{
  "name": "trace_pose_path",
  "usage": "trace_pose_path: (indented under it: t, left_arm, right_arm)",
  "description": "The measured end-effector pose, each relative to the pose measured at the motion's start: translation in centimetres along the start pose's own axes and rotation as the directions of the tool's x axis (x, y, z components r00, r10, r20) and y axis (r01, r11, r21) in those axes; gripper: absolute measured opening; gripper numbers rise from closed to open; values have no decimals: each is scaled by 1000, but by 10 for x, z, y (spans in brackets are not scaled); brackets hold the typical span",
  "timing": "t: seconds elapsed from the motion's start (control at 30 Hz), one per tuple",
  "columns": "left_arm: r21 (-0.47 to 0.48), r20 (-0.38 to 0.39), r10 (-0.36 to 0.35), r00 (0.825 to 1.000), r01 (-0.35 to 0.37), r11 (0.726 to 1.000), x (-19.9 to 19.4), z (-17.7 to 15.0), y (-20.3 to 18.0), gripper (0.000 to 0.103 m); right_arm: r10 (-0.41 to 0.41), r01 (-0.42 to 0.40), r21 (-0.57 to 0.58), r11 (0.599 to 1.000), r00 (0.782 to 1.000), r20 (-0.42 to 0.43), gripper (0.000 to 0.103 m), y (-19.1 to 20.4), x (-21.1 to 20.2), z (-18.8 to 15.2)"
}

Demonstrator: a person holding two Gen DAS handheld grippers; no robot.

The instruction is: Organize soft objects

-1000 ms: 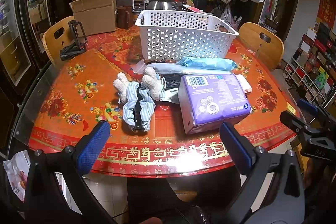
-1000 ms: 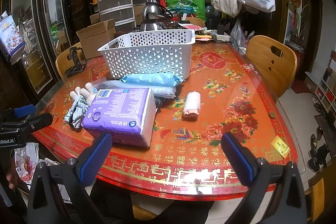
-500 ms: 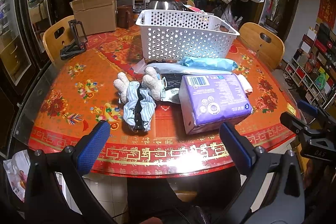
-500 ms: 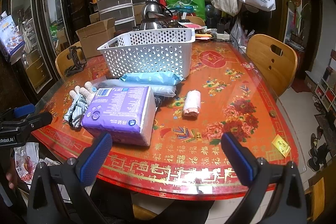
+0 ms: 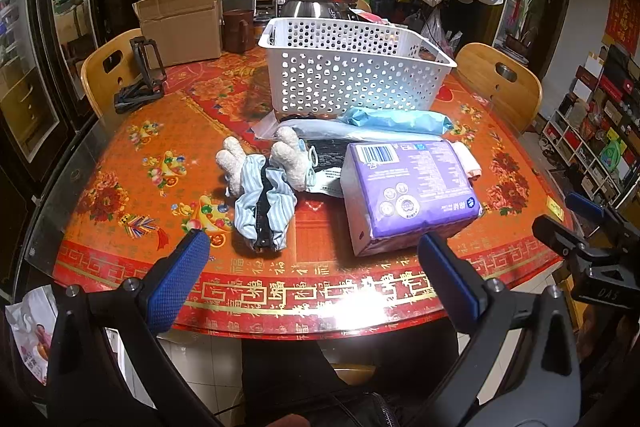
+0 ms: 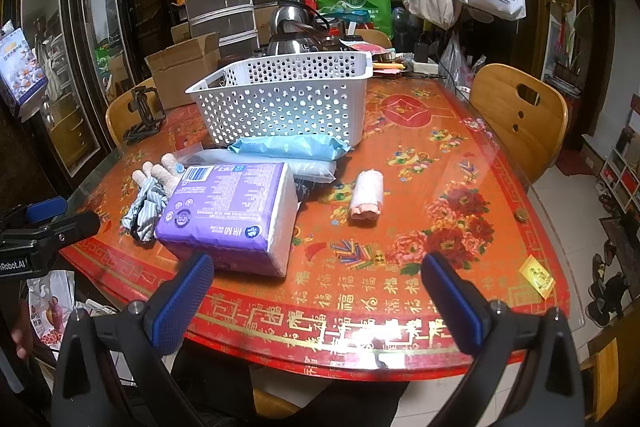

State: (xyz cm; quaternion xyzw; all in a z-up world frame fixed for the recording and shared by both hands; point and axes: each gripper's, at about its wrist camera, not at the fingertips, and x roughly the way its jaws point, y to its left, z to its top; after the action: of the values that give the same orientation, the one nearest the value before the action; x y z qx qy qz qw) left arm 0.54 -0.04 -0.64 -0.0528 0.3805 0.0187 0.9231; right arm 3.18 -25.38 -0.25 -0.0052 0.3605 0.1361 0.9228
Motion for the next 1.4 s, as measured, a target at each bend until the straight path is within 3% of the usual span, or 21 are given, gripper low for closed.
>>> trace_pose_path:
  t: [0.57, 0.73, 0.97, 1.1, 1.3, 1.4]
  left_arm:
    - [-9, 16, -14, 1000, 14, 1000, 0, 0, 2, 103]
    - [5, 42, 18, 999, -18, 1000, 1, 2, 0, 103]
    - [15, 81, -35, 996, 34, 999, 17, 9, 4, 103]
    - [84, 86, -60, 995, 53, 995, 33, 0, -4, 103]
    - [123, 64, -134, 989, 125, 985, 59, -12, -15, 102]
    - [132, 61, -159, 985, 150, 980, 71, -19, -20, 93]
  right_arm:
    - [2, -2, 1, 1000, 1000, -5, 103, 0, 1, -2]
    - [9, -9, 7, 1000, 1000, -4, 103, -1, 3, -1]
    - [3, 1, -28, 1000, 991, 135, 103, 1, 4, -1]
    - [148, -146, -31, 989, 987, 58, 103, 3, 27, -2]
    - [210, -209, -47, 977, 977, 28, 103, 11, 52, -12]
    - [226, -225, -65, 972, 974, 11, 92, 14, 61, -19]
